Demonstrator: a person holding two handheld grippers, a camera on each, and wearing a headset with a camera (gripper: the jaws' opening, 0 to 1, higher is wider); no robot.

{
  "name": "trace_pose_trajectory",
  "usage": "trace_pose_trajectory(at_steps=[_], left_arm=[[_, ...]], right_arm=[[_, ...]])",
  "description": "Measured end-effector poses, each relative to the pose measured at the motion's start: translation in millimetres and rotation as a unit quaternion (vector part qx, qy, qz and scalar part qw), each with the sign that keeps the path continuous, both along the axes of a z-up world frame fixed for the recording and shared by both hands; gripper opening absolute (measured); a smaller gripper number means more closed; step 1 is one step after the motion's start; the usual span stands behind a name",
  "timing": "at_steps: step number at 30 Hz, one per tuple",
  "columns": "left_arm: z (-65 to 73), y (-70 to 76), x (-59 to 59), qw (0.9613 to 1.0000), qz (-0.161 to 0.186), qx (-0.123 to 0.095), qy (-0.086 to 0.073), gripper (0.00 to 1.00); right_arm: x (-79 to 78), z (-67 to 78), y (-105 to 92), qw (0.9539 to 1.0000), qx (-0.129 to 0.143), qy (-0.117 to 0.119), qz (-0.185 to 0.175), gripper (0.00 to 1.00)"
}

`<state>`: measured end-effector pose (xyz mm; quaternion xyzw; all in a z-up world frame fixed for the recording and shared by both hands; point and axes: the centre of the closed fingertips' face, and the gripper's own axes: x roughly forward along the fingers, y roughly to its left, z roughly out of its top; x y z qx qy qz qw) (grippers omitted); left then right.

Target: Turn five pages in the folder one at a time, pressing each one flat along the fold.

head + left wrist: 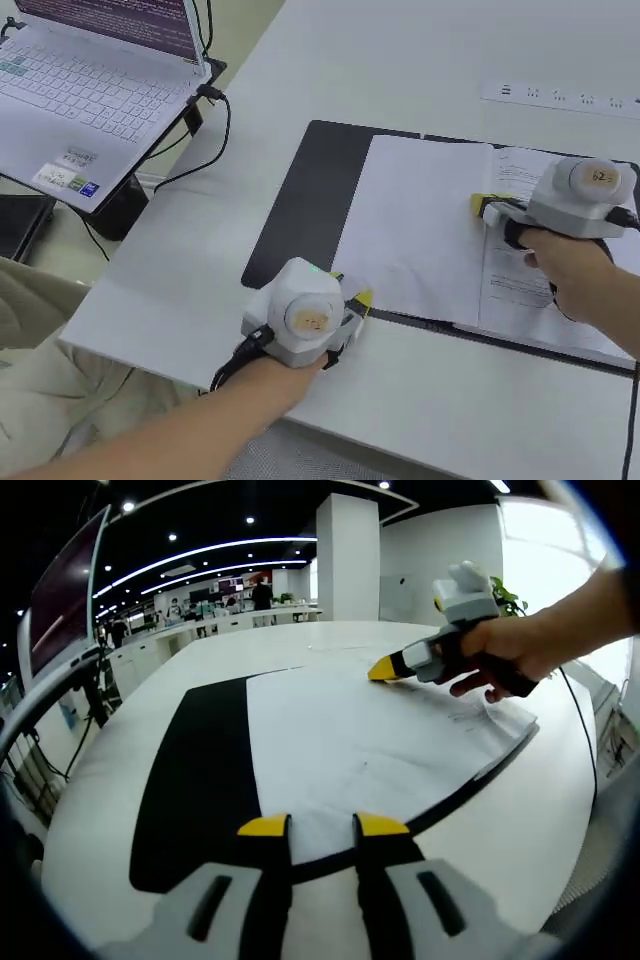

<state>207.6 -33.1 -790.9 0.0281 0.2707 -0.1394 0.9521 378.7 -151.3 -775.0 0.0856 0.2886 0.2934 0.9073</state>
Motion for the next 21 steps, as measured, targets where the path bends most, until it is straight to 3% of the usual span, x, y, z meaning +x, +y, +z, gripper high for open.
trace_pose_trajectory(at_steps=[11, 21], left_arm=[[-0.2, 0.5, 0.6, 1.0000, 0.003, -0.002, -0.006, 0.23], [1.0, 0.8, 0.7, 0.9999, 0.006, -0.004, -0.009, 0.23]], right_arm=[[46.4, -10.3, -3.2, 0.9998, -0.018, -0.003, -0.010, 0.00], [79.7, -10.1, -2.0, 0.9980, -0.049, -0.040, -0.008, 0.00]])
